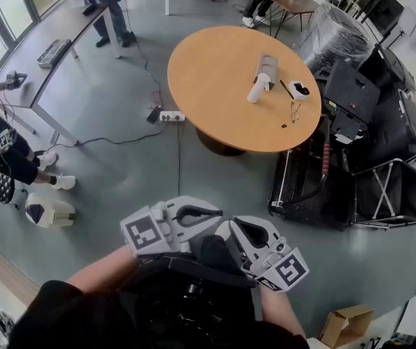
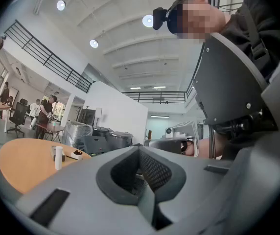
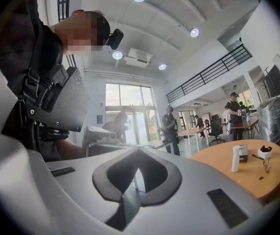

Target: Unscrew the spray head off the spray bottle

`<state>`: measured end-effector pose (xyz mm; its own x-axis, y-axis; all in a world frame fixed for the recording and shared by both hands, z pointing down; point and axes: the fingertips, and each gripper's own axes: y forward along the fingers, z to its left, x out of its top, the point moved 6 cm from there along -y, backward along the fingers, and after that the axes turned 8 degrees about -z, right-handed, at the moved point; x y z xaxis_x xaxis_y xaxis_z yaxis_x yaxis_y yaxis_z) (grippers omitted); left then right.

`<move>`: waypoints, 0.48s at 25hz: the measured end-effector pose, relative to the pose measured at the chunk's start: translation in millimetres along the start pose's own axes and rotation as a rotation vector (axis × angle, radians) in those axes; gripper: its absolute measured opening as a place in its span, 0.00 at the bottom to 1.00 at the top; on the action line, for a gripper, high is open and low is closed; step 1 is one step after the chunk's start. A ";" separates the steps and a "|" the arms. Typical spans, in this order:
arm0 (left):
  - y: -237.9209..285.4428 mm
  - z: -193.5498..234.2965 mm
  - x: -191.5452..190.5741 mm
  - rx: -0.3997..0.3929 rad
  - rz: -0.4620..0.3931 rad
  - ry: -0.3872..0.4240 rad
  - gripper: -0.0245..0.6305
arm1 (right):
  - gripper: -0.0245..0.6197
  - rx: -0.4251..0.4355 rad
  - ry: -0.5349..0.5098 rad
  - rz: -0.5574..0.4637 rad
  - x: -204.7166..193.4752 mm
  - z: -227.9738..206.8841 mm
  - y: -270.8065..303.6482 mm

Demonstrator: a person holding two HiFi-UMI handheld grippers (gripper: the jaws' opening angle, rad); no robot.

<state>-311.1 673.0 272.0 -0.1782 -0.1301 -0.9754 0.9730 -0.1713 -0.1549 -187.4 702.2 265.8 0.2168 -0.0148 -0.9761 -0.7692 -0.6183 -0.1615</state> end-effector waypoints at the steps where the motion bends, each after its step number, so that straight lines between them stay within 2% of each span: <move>1: 4.5 1.5 -1.3 0.000 0.001 0.004 0.04 | 0.03 0.001 0.002 0.002 -0.5 -4.7 -1.9; 7: 23.2 11.5 -8.5 0.017 -0.008 0.023 0.04 | 0.03 0.014 0.019 -0.011 -4.2 -29.4 -7.9; 12: 46.3 33.9 -12.2 0.026 -0.006 0.021 0.04 | 0.03 0.036 0.020 -0.026 -0.5 -68.2 -4.5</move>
<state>-268.8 633.5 282.1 -0.1808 -0.1086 -0.9775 0.9676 -0.1975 -0.1570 -143.1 651.5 277.0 0.2487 -0.0144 -0.9685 -0.7840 -0.5902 -0.1925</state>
